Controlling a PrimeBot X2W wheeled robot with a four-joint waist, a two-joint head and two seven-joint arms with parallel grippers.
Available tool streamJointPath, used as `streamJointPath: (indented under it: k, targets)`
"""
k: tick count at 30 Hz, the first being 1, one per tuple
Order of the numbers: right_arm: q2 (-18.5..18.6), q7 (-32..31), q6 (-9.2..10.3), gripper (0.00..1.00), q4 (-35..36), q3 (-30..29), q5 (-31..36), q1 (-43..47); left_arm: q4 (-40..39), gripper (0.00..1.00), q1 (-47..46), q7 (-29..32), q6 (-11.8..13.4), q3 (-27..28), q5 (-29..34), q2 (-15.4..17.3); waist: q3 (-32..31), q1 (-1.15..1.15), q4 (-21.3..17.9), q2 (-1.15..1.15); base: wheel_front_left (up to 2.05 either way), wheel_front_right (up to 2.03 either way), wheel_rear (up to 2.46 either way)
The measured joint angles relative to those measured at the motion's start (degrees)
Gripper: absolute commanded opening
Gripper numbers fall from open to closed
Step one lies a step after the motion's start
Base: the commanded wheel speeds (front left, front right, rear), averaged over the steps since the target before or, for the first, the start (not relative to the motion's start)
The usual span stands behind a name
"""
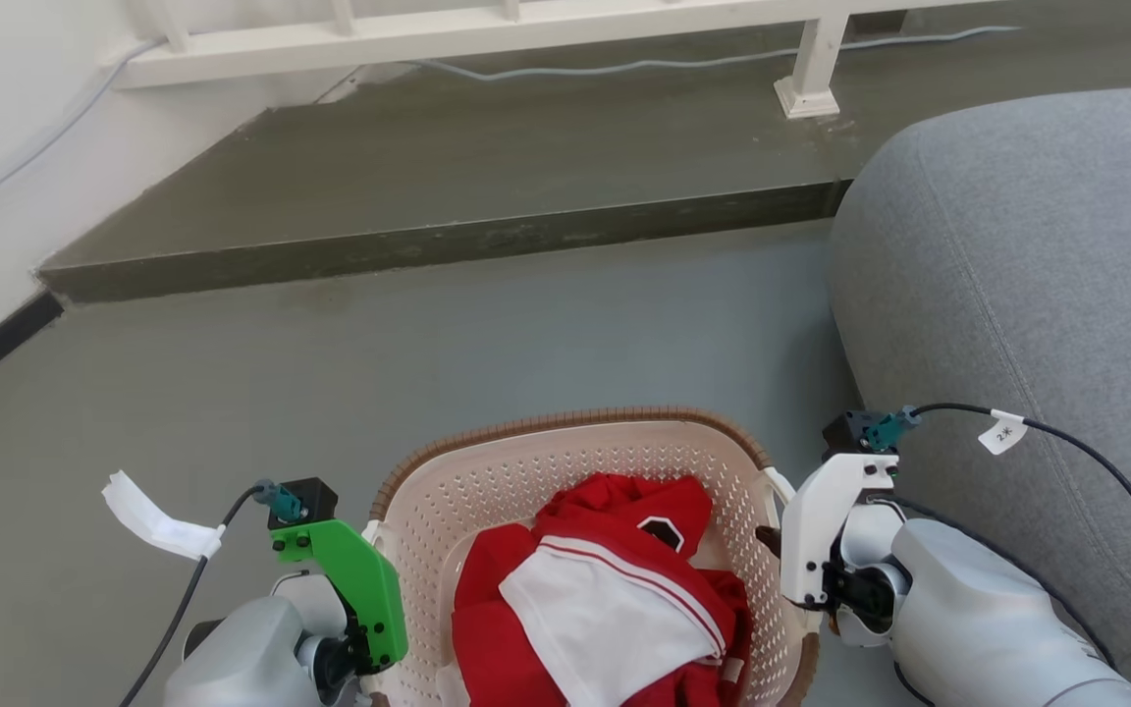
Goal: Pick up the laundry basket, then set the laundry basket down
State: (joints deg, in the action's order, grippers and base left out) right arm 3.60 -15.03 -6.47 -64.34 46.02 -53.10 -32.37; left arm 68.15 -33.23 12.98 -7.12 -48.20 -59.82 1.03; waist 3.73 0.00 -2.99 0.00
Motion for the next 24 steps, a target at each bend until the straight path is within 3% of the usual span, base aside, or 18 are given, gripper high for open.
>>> streamJointPath:
  k: [24]
  targets:
    - [0.69, 9.94, -0.01, 0.0, 0.97, -0.47, 0.19, -7.02, -0.8, 0.0, -7.79, -7.15, 0.0, 1.16, -0.42, 0.26, 13.76, 0.0, -0.91, 0.0, 0.0, 0.0, 0.0]
